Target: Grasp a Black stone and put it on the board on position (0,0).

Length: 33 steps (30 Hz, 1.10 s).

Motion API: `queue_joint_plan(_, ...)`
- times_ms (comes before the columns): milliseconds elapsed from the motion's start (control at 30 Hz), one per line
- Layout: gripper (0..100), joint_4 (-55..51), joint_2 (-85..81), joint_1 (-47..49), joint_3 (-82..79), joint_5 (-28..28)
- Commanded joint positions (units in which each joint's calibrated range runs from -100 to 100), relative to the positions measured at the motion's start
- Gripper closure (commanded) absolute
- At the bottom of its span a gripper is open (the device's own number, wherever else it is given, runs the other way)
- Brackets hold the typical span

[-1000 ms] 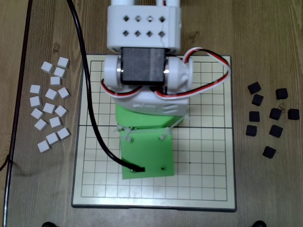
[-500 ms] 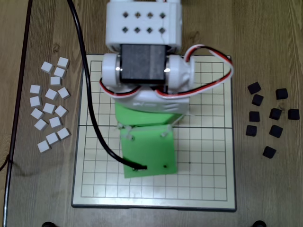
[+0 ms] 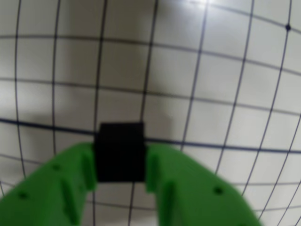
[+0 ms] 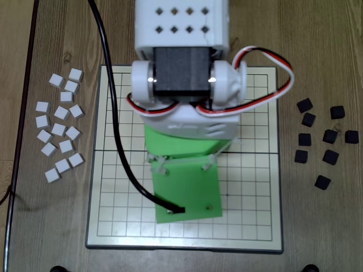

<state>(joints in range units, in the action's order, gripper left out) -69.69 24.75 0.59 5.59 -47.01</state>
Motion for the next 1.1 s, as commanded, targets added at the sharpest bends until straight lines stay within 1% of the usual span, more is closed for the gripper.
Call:
queue_joint_plan(0, 94, 2.7, -3.3, -0.1, -0.6, -0.1)
queue_joint_plan(200, 94, 4.6, -3.5, -0.7, -3.2, 0.0)
queue_joint_plan(1067, 94, 4.3, -4.6, -1.5, -5.2, 0.1)
